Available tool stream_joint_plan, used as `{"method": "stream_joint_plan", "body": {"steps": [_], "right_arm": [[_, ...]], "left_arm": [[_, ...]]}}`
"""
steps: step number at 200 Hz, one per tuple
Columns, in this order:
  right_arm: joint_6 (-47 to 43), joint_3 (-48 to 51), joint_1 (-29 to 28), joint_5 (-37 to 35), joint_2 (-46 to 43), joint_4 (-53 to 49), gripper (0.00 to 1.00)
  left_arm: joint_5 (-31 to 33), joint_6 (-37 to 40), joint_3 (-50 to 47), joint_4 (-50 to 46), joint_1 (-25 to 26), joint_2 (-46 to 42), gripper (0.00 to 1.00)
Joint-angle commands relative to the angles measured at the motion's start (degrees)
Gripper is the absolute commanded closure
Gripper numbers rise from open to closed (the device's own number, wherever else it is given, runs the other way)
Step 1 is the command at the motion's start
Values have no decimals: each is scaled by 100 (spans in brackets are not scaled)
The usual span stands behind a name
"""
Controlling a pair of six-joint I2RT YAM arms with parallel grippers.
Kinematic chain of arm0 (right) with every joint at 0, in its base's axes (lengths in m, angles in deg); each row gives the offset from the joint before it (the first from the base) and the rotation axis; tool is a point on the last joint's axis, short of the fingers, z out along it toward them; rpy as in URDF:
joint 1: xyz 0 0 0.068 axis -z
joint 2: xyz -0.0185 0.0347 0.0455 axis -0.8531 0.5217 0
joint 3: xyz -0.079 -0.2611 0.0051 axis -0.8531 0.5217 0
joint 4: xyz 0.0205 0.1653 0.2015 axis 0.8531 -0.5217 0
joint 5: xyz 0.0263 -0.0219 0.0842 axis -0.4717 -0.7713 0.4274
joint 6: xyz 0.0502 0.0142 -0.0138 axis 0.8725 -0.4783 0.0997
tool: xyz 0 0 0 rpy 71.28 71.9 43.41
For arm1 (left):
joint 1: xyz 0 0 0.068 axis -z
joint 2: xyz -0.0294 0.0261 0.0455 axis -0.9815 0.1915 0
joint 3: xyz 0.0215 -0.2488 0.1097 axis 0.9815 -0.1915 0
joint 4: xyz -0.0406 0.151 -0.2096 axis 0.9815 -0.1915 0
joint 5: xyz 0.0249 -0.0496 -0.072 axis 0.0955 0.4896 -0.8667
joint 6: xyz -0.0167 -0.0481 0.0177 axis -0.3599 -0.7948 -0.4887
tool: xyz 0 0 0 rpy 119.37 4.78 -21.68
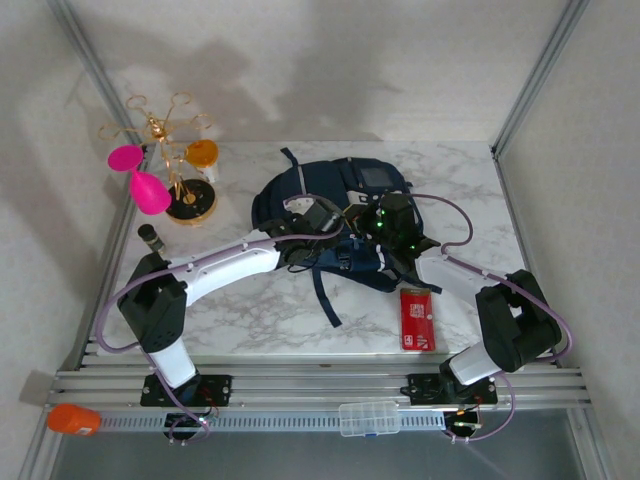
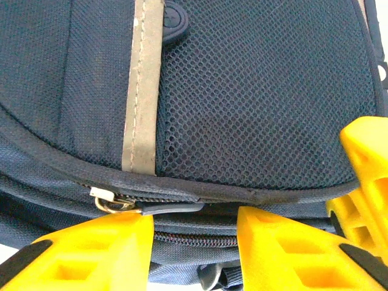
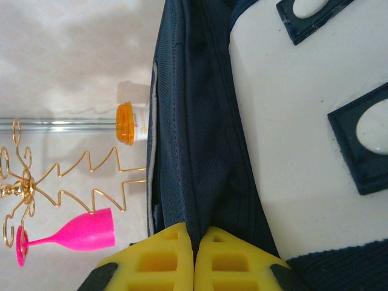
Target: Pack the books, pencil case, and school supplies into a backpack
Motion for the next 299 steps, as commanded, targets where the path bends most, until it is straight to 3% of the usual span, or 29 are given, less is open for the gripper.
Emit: {"method": "stream_joint_plan", "body": {"steps": [1,36,55,142,170,233,263,299], "right_arm": [[-18,-193,-29,202,-126,846,100],[-39,-198,-59,184,-150,823,100],[-43,-202,-73,210,-135,832,100],[-252,-172,-70,248,-229,657,100],[-391,-195,13,370,-258,538,100],[-1208,-834,192,984,-117,-502,100],[-1690,-1112,507,1461,42,-1091,100],[-2781,-1877,820,2106,421,-1968,100]], "left_arm": [[287,-303,-14,117,-10,84,62],[550,-624,3,82,-151,237,69],[321,-688,-74,405,-226,309,70],[551,-284,-150,235,-452,125,94],[535,106,-397,72,-569,-222,100],[215,1421,-1286,119,-1250,-1195,100],[-298,2559,-1331,322,-1413,-1207,100],[-816,3078,-1428,626,-1343,-1315,100]]}}
